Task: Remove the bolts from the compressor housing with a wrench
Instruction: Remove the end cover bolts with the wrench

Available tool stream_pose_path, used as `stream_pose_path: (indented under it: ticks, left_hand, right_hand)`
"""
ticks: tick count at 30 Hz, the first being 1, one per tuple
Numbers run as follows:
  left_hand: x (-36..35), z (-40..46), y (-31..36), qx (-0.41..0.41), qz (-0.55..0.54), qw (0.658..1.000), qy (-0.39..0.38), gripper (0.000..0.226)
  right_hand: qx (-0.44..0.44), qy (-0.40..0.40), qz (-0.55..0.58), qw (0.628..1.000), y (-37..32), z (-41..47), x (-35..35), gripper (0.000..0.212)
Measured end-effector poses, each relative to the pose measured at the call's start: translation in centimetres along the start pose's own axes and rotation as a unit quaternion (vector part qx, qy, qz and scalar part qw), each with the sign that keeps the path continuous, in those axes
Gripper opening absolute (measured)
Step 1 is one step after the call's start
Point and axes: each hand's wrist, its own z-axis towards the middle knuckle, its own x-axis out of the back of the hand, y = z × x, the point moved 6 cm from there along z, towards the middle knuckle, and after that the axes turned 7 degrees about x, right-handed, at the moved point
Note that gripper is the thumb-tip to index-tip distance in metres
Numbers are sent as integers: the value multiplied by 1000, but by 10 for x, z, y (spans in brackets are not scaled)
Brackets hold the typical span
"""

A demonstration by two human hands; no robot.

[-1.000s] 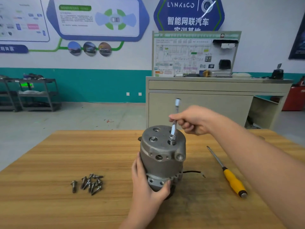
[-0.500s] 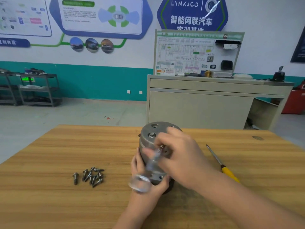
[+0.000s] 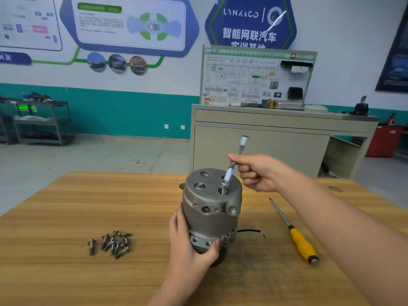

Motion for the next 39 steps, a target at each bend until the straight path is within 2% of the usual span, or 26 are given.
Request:
stream_pose_path:
  ticks: [2,4,5,8,10,12,13,15,17,18,20,23,25,27,31,33,35,37,39]
  left_hand:
    - [0,1,-2,3,0,1000,-15,110]
    - [2,1,-3,4,-1,1000,-21,111]
    - [2,1,-2,5,-1,1000,-22,112]
    - [2,0,-2,15,5,1000,-23,112]
    - [2,0,0,22,8,999,-27,112]
    - [4,-1,4,35,-12,999,-31,113]
    - [6,-1,9,35,-33,999,-23,112]
    - [17,1,27,5,-69,997,18,98]
    - [28,13,56,-48,-66,996,31,68]
    - [31,23,70,-71,-46,996,7,59]
    - [28,44,97,-111,64,989,-75,46]
    - [19,69,117,-121,264,941,-171,37]
    - [17,76,124,-127,290,929,-192,33]
    - [15,78,127,-130,259,938,-192,32]
    - [17,79,130,-63,155,975,-146,38]
    - [24,81,138,-60,114,986,-107,29]
    - [43,84,145,-70,27,996,-50,13]
    - [75,88,139,-68,-65,995,36,8]
    - [108,92,111,-21,-42,992,120,7]
  right_hand:
    - [-18,-33,-147,988,-18,10,-19,18]
    - [5,-47,-305,951,-36,14,-44,19]
    - [37,-45,-390,919,-44,13,-58,21]
    - [187,-49,-590,784,-52,-7,-106,27]
    - [284,-47,-651,703,-41,-36,-125,25]
    - [386,-12,-671,633,-33,-68,-129,25]
    - [434,7,-662,611,-31,-83,-125,29]
    - [514,33,-619,593,-26,-107,-110,38]
    - [587,56,-540,601,-20,-125,-91,42]
    - [606,65,-500,615,-15,-129,-80,41]
    - [607,78,-417,671,-6,-130,-60,33]
    - [549,91,-299,775,1,-123,-36,14]
    - [482,81,-235,840,8,-116,-27,9]
    - [449,71,-183,872,11,-112,-23,9]
    - [439,45,-5,897,4,-108,-18,11]
    - [433,43,83,897,-3,-108,-17,17]
    - [420,58,149,893,-5,-106,-17,17]
    - [396,72,168,900,-1,-105,-22,6]
    - [370,77,142,915,8,-102,-31,7]
